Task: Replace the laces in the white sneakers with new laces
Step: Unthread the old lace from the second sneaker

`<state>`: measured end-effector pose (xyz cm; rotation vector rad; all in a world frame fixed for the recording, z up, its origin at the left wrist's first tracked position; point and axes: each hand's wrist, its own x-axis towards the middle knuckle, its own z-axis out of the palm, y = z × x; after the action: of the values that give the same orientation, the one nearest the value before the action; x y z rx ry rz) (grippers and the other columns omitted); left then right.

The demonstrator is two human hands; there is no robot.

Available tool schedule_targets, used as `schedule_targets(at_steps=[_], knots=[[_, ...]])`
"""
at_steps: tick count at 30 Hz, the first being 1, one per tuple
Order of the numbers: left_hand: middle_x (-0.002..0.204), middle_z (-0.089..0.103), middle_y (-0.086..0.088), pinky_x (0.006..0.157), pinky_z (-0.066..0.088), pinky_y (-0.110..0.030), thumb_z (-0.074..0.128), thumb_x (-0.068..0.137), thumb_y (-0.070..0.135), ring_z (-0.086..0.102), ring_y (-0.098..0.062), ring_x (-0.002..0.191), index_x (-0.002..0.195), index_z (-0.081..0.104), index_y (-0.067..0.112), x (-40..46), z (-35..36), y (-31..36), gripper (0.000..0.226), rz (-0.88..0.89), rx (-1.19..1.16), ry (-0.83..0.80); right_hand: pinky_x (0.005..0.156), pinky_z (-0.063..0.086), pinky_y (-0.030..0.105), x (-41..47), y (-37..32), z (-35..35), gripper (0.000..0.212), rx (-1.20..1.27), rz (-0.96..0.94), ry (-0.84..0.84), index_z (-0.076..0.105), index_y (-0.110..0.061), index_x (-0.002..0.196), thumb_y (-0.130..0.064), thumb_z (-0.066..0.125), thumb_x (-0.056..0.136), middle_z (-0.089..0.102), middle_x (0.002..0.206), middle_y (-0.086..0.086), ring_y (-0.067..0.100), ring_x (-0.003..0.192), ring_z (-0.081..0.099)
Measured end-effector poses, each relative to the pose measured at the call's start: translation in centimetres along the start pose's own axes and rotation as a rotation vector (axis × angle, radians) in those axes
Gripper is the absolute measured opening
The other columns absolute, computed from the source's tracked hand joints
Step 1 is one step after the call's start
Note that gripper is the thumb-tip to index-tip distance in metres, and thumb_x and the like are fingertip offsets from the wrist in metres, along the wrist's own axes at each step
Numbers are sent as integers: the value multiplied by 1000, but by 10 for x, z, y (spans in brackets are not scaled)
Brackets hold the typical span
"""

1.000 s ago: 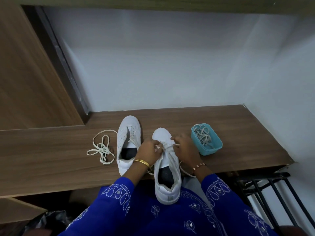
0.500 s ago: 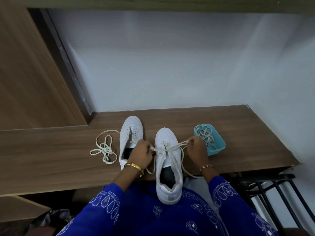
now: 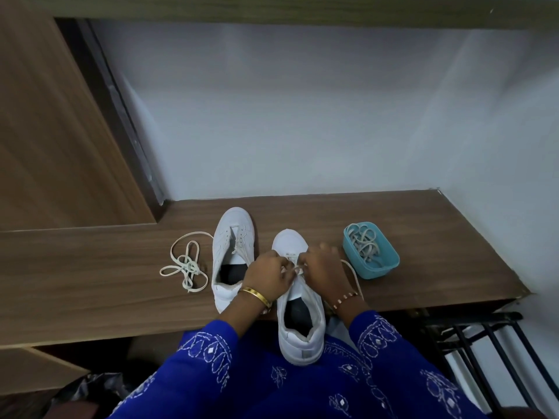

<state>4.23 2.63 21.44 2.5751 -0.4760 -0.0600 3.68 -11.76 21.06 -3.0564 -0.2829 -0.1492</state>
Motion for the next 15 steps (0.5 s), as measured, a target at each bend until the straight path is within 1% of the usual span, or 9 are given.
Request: schedule_targets(at_steps=[2,4,6,8,10,11,13,15], knots=[[97,60,-8,74,43,-29,55,87,34,57,-23,94,94,68,13,-2,-1,-1,25,-7,-22,7,85,30,34,0,2,-2,24,53,35,-11,66,-19,104,-21,44,93,62,108,2,26,106,47],[95,63,-7,72,42,-26,59,85,37,58,-22,91,93,68,14,-4,-1,-2,26,11,-47,-2,86,31,34,-1,7,-3,22,167,80,-34,68,-21,102,-24,48,92,64,107,-1,24,106,48],[96,65,-5,71,38,-24,61,84,37,59,-21,92,97,67,15,-5,-1,-2,26,42,-48,-21,85,32,34,-2,9,-4,18,276,116,-34,70,-20,98,-25,54,90,66,105,-2,24,103,50],[98,66,-5,70,38,-24,59,87,33,60,-22,93,99,67,15,-6,-1,0,23,50,-19,-1,86,34,35,0,10,-1,15,341,123,-40,71,-20,93,-24,57,89,66,103,-3,24,101,52],[98,68,-7,70,40,-26,55,88,24,60,-25,93,98,67,13,-5,-2,0,19,50,-11,31,88,34,36,1,9,-1,13,404,136,-26,71,-19,88,-23,59,87,65,100,-5,21,99,52],[97,69,-7,70,40,-27,54,88,21,61,-26,93,97,67,13,-5,-3,0,18,47,-3,38,89,35,37,4,9,0,12,447,149,0,71,-18,85,-22,60,87,66,97,-5,20,97,53],[96,70,-8,71,42,-27,55,87,22,62,-27,92,96,67,14,-5,-5,-1,18,62,33,15,90,38,38,8,9,-2,11,530,207,107,71,-14,79,-19,62,85,69,90,-2,16,87,53],[92,71,-7,73,45,-29,52,86,26,63,-28,88,93,70,15,-4,-8,1,21,88,92,-7,88,39,37,10,6,-9,11,625,279,201,69,-7,78,-14,63,85,66,83,2,12,77,47]])
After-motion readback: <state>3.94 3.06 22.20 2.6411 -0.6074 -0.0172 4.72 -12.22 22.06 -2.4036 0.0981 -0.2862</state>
